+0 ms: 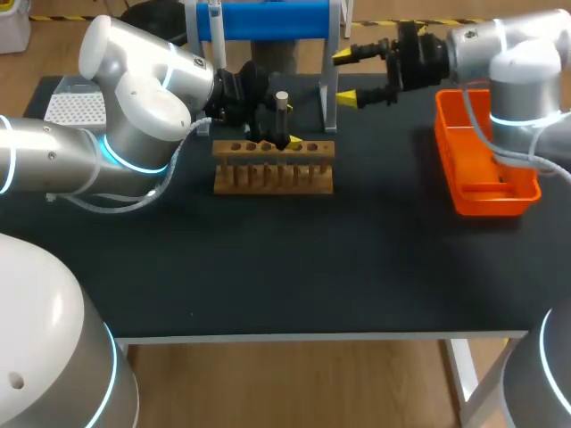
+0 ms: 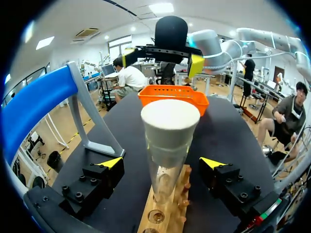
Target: Invert the test tube, pick up the pipette, mount the tip to pipette, aspirate from beaker and dispense into the tube, eject the tip, return the pipette, and cap with the stopper.
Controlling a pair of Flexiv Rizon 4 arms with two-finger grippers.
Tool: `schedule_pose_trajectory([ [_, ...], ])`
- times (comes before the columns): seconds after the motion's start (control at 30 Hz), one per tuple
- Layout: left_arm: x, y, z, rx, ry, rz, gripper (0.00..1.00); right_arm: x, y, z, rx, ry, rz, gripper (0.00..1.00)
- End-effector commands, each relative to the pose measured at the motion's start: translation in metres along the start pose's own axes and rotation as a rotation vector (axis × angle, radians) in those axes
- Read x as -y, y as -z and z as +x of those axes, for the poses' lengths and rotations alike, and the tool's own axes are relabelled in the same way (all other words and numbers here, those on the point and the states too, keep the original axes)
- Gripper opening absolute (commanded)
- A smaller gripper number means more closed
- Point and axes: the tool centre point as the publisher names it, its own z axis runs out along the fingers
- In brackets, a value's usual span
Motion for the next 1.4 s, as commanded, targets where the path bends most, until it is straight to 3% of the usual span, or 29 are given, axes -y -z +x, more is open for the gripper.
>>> schedule_pose_trajectory([
  [0.03, 0.0, 0.0, -0.001, -0.003, 0.0, -0.002, 1.0, 0.009, 0.01, 0.01, 0.04, 0.006, 0.04, 1.0],
  [0.4, 0.0, 0.0, -0.001, -0.003, 0.0, -0.002, 1.0, 0.013, 0.011, 0.01, 0.045, 0.008, 0.045, 1.0],
  [0.87, -0.013, 0.026, 0.007, 0.041, 0.029, -0.062, 1.0, 0.013, 0.011, 0.01, 0.045, 0.008, 0.045, 1.0],
  [1.4, -0.021, 0.081, -0.015, 0.198, 0.079, -0.088, 1.0, 0.013, 0.011, 0.01, 0.045, 0.008, 0.045, 1.0],
])
